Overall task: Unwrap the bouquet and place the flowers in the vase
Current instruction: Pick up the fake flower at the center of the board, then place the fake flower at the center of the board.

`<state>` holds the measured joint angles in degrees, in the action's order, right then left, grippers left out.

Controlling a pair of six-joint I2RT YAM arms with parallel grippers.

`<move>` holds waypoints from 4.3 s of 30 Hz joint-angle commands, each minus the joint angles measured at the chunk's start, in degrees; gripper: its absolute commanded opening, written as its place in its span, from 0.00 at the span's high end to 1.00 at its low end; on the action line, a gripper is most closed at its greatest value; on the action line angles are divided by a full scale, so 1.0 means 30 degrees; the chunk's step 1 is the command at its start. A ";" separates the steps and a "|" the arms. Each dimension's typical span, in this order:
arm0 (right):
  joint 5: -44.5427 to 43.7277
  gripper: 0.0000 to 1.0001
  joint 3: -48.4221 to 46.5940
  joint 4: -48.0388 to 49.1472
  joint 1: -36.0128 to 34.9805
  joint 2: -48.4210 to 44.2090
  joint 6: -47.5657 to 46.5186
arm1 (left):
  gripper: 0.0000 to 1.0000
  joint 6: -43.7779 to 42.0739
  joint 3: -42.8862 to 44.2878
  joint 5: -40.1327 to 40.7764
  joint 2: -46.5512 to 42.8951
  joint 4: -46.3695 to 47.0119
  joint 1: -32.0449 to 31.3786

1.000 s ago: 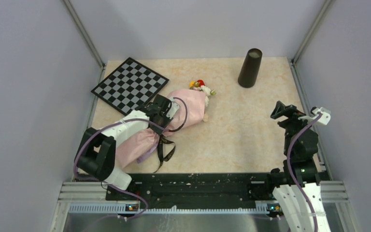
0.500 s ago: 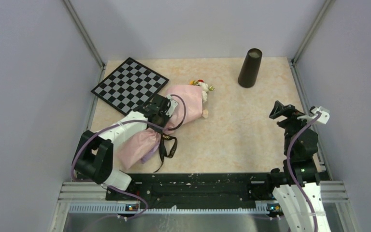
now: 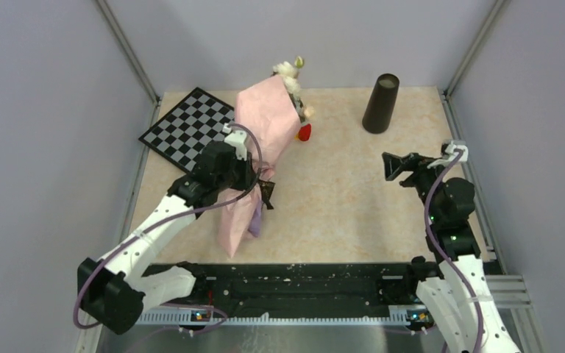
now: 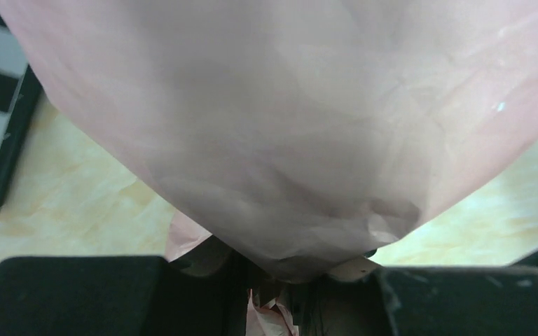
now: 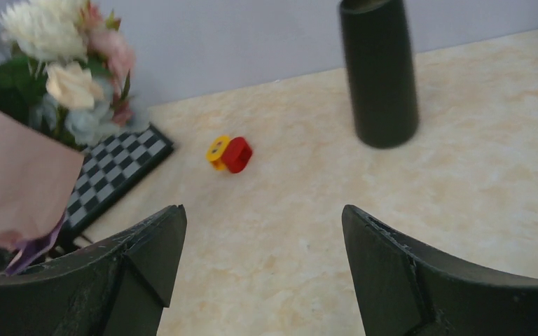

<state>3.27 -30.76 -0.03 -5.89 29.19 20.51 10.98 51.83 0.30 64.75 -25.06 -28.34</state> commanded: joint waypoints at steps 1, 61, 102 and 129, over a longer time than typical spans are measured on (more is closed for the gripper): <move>0.6375 0.16 -0.0278 0.3914 -0.0249 0.1955 0.1864 | 1.00 0.4421 -0.0267 -0.3167 -0.1881 0.5637 -0.0217; 0.9959 0.15 -0.3042 1.7171 -0.9492 0.9290 0.8832 | 1.00 0.6573 -0.0577 -1.0854 -0.1559 1.6762 -0.6150; 0.0718 0.94 -0.7693 -0.1133 -0.9506 0.5771 -0.0962 | 0.01 -0.0390 0.1843 -0.7108 -0.2558 0.2387 -0.2067; -0.2989 1.00 -1.4275 -0.1089 -1.2743 2.1079 0.0334 | 0.01 -0.3002 -0.0821 0.0460 -0.5271 0.1994 0.5491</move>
<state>-1.87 -67.70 -10.28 -41.95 88.75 22.09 2.92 49.67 -1.87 51.46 -21.56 -12.08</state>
